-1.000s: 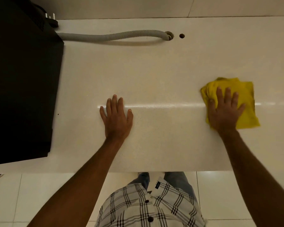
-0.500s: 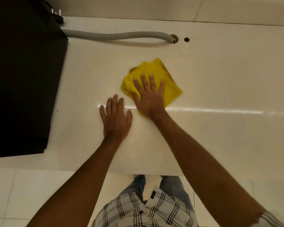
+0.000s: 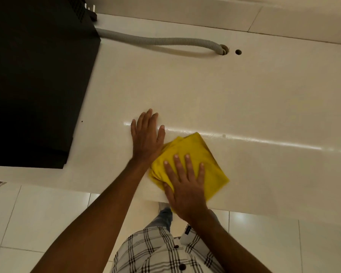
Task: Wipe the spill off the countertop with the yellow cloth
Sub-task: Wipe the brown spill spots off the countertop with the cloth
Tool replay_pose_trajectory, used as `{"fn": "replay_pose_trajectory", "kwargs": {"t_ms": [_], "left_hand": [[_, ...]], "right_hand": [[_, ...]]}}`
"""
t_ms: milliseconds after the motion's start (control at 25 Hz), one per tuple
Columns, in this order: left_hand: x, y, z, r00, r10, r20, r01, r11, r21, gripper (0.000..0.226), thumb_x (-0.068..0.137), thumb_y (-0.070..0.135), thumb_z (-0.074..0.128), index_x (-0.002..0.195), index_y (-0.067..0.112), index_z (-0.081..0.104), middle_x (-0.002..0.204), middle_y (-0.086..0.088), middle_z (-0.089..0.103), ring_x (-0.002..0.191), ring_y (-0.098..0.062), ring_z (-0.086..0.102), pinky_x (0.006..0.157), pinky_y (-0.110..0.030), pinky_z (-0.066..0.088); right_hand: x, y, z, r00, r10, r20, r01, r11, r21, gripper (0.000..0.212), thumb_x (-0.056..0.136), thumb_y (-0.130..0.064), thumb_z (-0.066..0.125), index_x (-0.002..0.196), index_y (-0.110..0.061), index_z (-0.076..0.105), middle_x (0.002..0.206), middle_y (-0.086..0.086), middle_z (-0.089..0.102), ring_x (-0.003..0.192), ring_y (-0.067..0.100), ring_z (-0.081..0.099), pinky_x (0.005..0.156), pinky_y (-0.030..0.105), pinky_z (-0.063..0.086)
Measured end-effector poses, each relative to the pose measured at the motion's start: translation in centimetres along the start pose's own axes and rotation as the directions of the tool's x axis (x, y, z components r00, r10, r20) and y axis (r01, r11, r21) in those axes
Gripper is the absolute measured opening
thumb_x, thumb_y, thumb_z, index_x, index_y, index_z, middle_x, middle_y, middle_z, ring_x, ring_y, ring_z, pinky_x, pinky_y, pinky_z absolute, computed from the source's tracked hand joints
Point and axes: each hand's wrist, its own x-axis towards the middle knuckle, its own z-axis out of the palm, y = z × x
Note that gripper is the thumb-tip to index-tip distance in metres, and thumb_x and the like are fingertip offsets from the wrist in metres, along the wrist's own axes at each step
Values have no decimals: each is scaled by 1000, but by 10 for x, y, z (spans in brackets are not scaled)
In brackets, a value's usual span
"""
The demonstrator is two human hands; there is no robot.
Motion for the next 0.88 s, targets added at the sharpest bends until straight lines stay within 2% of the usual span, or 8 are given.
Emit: {"fn": "replay_pose_trajectory", "kwargs": {"t_ms": [80, 160, 280, 400, 520, 640, 760, 880], "left_hand": [[-3, -10, -9, 998, -33, -60, 30, 999, -45, 56, 103, 41, 36, 151, 14, 48, 164, -7, 40, 153, -28, 33, 126, -55, 16], [-6, -23, -16, 990, -84, -113, 82, 996, -23, 56, 102, 41, 38, 150, 15, 49, 163, -7, 40, 152, -29, 34, 125, -56, 16], [-8, -35, -19, 985, -132, -107, 131, 991, -13, 56, 102, 40, 38, 150, 13, 48, 164, -9, 39, 152, -30, 35, 125, -57, 19], [-7, -32, -8, 993, -83, -81, 89, 994, 69, 57, 103, 40, 40, 153, 12, 44, 164, -11, 39, 151, -31, 36, 124, -58, 21], [-5, -31, 0, 999, -27, -42, 33, 985, 170, 58, 104, 43, 37, 153, 14, 42, 165, -9, 37, 152, -31, 33, 124, -59, 19], [-5, -34, 3, 998, -14, -54, 24, 982, 186, 57, 103, 44, 36, 152, 15, 42, 164, -10, 38, 152, -32, 33, 124, -59, 20], [-4, -34, 5, 998, -6, -66, 20, 979, 204, 57, 103, 46, 34, 151, 16, 42, 163, -9, 38, 151, -32, 34, 124, -59, 21], [-3, -34, 6, 998, -5, -63, 18, 979, 205, 57, 103, 48, 34, 150, 16, 41, 162, -10, 39, 151, -32, 34, 123, -60, 21]], "right_hand": [[35, -6, -5, 998, -59, -1, 59, 998, 9, 66, 106, -63, 22, 166, -35, 20, 175, 4, 23, 163, 37, 13, 124, 73, 15], [80, -9, -12, 995, -93, -18, 93, 996, 11, 64, 106, -61, 26, 164, -36, 25, 174, 3, 26, 163, 36, 15, 124, 71, 14], [161, -6, -26, 992, -118, -38, 118, 993, 17, 63, 104, -59, 31, 163, -38, 28, 174, 1, 27, 163, 36, 16, 126, 69, 12], [226, 22, -41, 997, -66, -36, 67, 997, 27, 62, 104, -59, 31, 163, -40, 26, 175, 0, 24, 163, 34, 15, 127, 68, 10], [254, 82, -52, 994, 93, -62, -91, 995, 35, 60, 106, -58, 32, 163, -41, 26, 175, -1, 22, 163, 32, 15, 127, 69, 8], [233, 156, -63, 943, 314, -107, -310, 949, 50, 59, 107, -55, 33, 163, -39, 28, 175, 1, 24, 163, 33, 17, 127, 68, 8], [172, 209, -69, 839, 520, -160, -516, 854, 71, 59, 106, -54, 32, 163, -38, 28, 174, 2, 26, 162, 34, 19, 127, 69, 12], [107, 202, -60, 693, 701, -169, -690, 713, 127, 61, 106, -52, 31, 164, -34, 27, 174, 5, 24, 162, 35, 17, 125, 70, 14]]}}
